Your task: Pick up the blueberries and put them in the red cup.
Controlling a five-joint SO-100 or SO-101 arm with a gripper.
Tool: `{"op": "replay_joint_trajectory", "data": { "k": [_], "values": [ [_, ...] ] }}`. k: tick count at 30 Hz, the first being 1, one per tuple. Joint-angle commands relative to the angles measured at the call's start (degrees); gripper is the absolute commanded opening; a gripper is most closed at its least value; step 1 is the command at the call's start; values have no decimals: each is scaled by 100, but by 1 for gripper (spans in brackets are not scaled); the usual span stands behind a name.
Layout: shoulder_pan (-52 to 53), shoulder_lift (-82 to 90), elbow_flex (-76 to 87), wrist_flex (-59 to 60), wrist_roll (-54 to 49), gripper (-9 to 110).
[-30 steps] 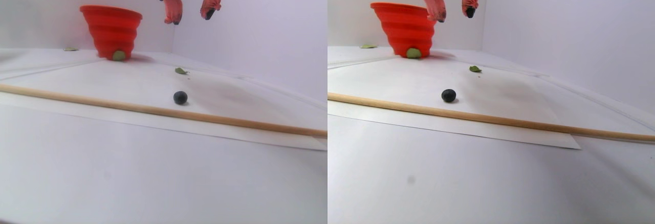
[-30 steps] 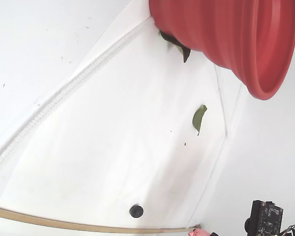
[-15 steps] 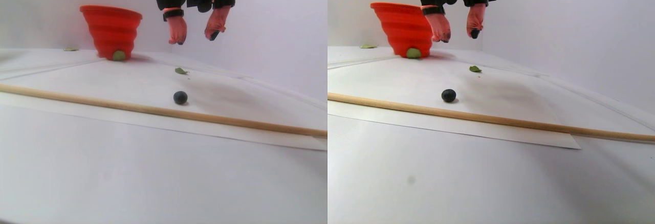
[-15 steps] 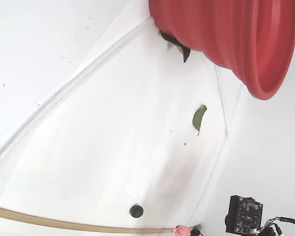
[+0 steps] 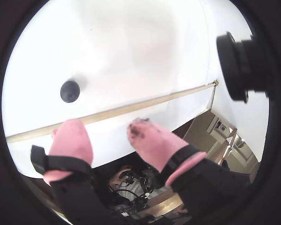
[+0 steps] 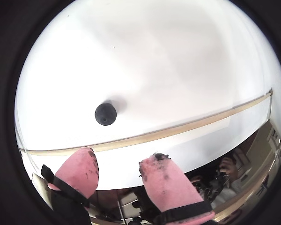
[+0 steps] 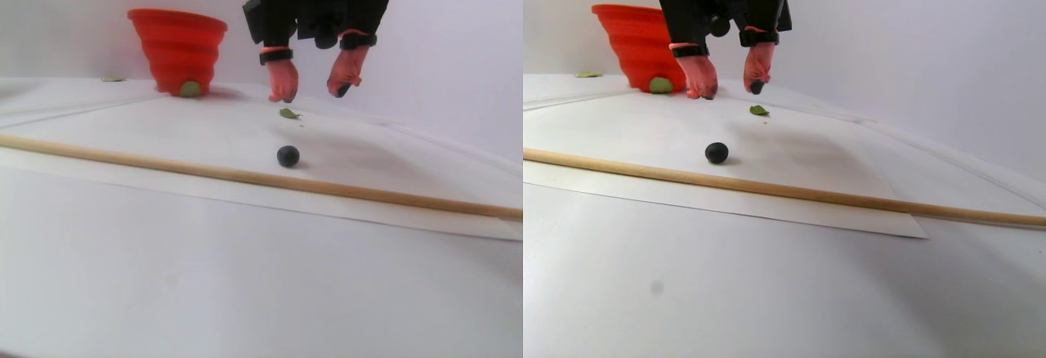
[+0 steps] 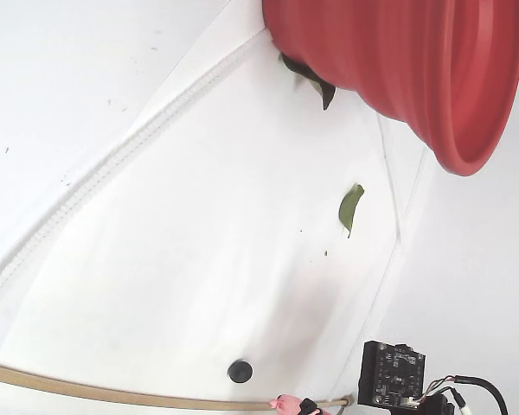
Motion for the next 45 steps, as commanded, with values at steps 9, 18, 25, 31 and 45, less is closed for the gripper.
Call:
{"op": "replay_joint_trajectory", "data": {
  "k": [9,18,25,31,45],
  "values": [
    [-62,-483,79,-694,-44,18],
    [-246,-721,149,-1055,70,19],
    [-272,-1072,79,-1380,35,19],
    [-308,-1178,123,-1556,44,19],
    [-369,-1529,167,-1784,9,19]
  ]
}}
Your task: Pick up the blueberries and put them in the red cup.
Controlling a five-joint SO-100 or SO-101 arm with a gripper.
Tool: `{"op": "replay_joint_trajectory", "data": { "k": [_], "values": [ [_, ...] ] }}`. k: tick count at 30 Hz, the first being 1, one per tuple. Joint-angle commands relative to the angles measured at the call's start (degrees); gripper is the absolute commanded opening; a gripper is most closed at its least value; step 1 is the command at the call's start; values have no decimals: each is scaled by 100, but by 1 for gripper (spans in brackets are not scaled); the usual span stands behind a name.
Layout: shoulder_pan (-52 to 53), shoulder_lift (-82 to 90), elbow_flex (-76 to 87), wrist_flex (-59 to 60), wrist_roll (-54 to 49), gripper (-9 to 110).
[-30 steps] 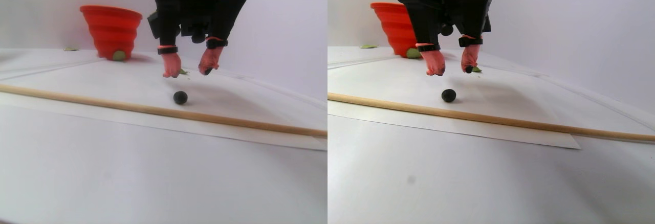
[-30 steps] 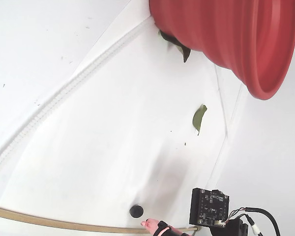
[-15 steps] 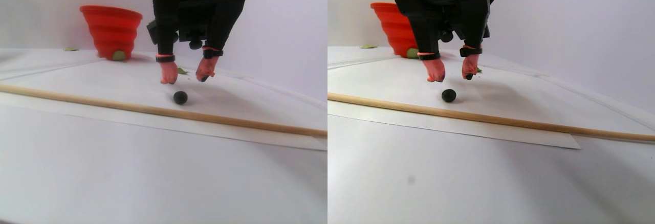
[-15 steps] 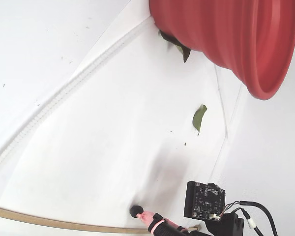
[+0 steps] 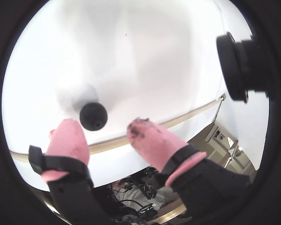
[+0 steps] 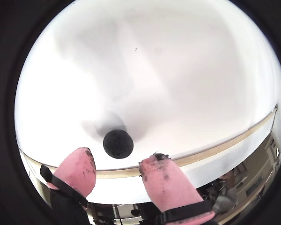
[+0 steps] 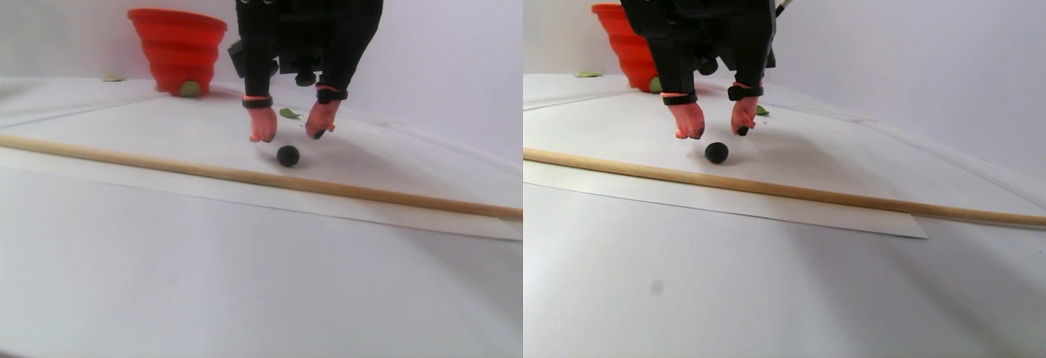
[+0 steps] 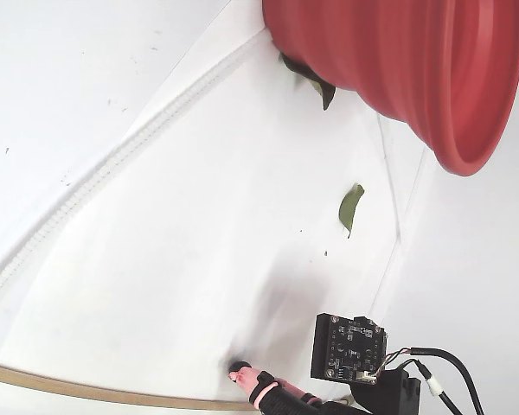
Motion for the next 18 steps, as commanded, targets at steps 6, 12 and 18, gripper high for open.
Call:
{"op": "replay_joint_trajectory", "data": {
  "k": [6,12,18],
  "values": [
    [105,-220,9,-246,-44,19],
    [97,-466,0,-466,-53,19],
    [53,-606,9,-659,-53,19]
  ]
}}
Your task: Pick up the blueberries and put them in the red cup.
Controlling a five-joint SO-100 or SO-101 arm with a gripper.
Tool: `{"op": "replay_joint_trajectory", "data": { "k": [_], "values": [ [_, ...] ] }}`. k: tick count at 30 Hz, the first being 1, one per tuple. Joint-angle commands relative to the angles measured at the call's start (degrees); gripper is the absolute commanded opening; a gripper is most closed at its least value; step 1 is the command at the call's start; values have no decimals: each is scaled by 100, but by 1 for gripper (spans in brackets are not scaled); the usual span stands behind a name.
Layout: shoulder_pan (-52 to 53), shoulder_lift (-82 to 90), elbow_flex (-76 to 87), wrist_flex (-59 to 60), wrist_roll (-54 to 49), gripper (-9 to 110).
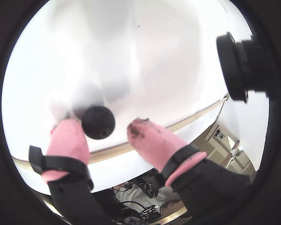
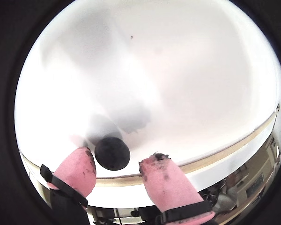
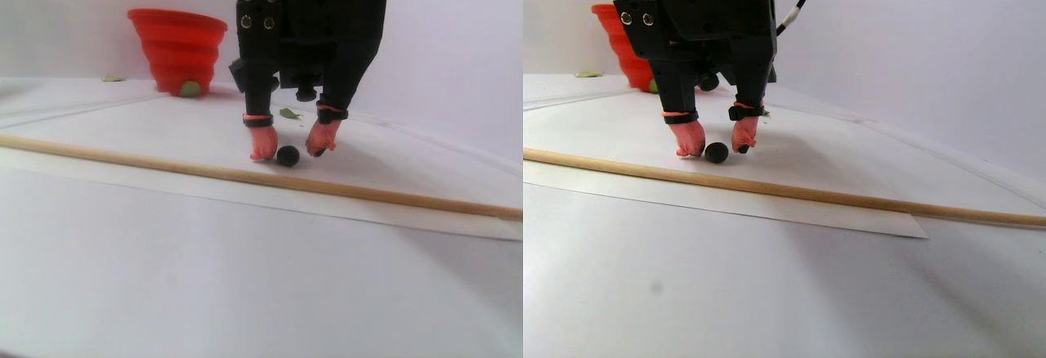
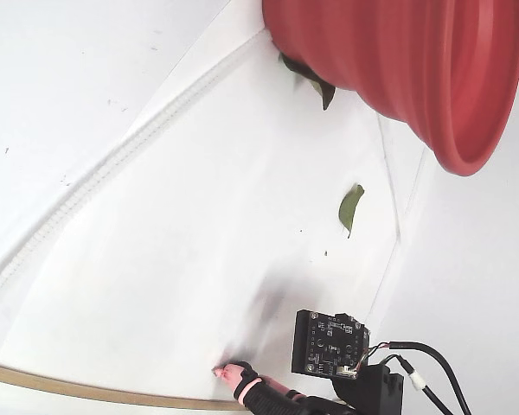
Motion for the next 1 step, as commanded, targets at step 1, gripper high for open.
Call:
{"op": "replay_joint_trajectory", "data": {
  "k": [1],
  "values": [
    [44,26,9,-105,-35,19]
  ]
}}
